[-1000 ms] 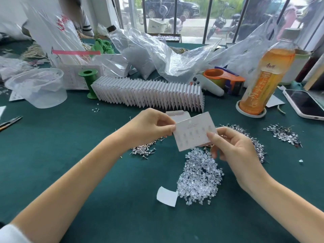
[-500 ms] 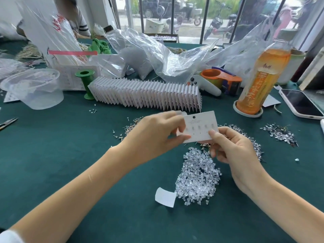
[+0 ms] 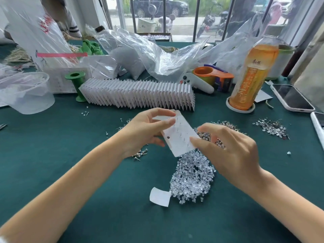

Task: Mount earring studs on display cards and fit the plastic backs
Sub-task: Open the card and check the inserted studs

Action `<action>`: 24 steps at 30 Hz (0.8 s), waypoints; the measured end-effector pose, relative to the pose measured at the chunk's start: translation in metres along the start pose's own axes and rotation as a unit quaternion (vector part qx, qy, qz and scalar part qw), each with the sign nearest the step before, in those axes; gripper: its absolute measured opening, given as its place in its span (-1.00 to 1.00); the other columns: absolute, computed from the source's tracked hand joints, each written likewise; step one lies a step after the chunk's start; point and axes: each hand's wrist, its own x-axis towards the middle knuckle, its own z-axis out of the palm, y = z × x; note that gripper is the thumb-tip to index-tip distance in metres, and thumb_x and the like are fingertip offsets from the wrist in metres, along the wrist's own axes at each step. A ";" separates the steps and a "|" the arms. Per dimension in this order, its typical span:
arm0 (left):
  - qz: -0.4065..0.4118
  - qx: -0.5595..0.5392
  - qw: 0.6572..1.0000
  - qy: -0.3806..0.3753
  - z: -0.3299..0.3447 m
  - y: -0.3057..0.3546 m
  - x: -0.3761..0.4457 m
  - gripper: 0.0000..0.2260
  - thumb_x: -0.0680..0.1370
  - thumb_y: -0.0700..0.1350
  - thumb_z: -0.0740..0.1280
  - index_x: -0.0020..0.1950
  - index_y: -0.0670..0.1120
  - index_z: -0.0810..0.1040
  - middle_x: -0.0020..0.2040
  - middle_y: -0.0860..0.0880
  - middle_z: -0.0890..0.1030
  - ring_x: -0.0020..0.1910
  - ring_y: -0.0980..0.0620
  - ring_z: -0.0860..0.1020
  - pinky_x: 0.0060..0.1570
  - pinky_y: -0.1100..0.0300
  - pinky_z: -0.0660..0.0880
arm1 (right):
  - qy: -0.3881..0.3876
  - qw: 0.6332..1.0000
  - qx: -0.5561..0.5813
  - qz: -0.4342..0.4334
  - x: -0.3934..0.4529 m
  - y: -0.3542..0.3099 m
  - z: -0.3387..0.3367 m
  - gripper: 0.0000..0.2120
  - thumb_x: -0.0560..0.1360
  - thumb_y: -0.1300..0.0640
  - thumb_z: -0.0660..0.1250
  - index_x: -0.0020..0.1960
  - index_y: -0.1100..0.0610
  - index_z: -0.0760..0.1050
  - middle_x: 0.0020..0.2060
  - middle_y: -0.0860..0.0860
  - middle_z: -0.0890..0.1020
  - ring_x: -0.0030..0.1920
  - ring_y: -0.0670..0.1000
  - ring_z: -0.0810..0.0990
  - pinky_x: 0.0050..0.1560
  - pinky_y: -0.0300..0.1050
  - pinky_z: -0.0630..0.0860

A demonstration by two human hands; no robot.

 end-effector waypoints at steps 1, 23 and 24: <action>0.001 -0.005 1.000 0.016 -0.001 -0.001 0.001 -0.79 0.49 -0.10 0.36 0.11 -0.08 0.54 -0.16 -0.08 0.66 -0.30 0.04 0.61 -0.40 0.22 0.56 | -0.028 0.999 0.019 0.016 0.000 0.001 0.000 -0.74 0.59 0.06 0.27 -0.04 0.17 0.68 -0.07 0.10 0.66 -0.34 -0.04 0.55 -0.37 -0.20 0.51; 0.390 0.479 0.776 0.128 0.024 -0.010 -0.015 -0.88 0.43 -0.13 0.45 -0.09 -0.14 0.62 -0.09 -0.03 0.57 -0.09 -0.09 0.53 -0.02 0.03 0.45 | -0.105 0.747 0.436 0.491 0.010 -0.023 -0.001 -0.86 0.45 0.22 0.44 -0.23 0.00 0.66 -0.29 -0.06 0.72 -0.28 -0.14 0.66 -0.27 -0.33 0.54; 0.395 0.494 0.764 0.129 0.024 -0.011 -0.015 -0.87 0.43 -0.12 0.46 -0.09 -0.14 0.62 -0.10 -0.03 0.58 -0.09 -0.09 0.54 -0.03 -0.01 0.45 | -0.103 0.756 0.429 0.484 0.011 -0.023 -0.001 -0.85 0.45 0.21 0.44 -0.23 -0.02 0.66 -0.30 -0.07 0.71 -0.29 -0.15 0.66 -0.27 -0.33 0.54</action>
